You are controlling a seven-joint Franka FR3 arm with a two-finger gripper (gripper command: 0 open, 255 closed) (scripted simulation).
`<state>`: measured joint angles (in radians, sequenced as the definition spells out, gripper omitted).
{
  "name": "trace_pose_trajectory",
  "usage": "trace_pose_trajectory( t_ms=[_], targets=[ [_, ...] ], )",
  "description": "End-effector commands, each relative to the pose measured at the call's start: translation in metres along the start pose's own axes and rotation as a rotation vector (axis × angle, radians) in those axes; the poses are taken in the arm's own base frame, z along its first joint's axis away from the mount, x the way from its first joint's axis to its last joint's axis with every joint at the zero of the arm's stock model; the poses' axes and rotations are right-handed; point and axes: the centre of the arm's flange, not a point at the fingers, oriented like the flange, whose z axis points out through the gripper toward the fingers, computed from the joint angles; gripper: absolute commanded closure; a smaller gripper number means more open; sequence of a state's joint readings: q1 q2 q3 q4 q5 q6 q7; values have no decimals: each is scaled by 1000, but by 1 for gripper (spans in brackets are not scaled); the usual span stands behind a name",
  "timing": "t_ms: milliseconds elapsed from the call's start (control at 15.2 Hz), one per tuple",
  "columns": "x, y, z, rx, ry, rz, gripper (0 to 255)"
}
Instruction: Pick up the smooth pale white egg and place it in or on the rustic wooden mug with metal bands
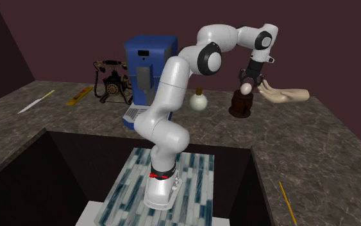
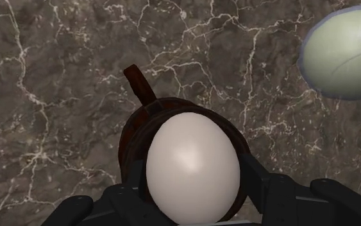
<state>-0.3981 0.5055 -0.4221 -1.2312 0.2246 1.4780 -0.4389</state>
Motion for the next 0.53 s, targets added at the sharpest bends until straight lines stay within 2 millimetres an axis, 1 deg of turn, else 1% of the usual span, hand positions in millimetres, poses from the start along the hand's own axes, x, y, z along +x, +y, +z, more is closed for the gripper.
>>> trace_pose_trajectory(
  t_ms=[0, 330, 462],
  targets=[
    [0, 0, 0, 0, 0, 0, 0],
    [0, 0, 0, 0, 0, 0, 0],
    [0, 0, -26, 0, 0, 0, 0]
  ],
)
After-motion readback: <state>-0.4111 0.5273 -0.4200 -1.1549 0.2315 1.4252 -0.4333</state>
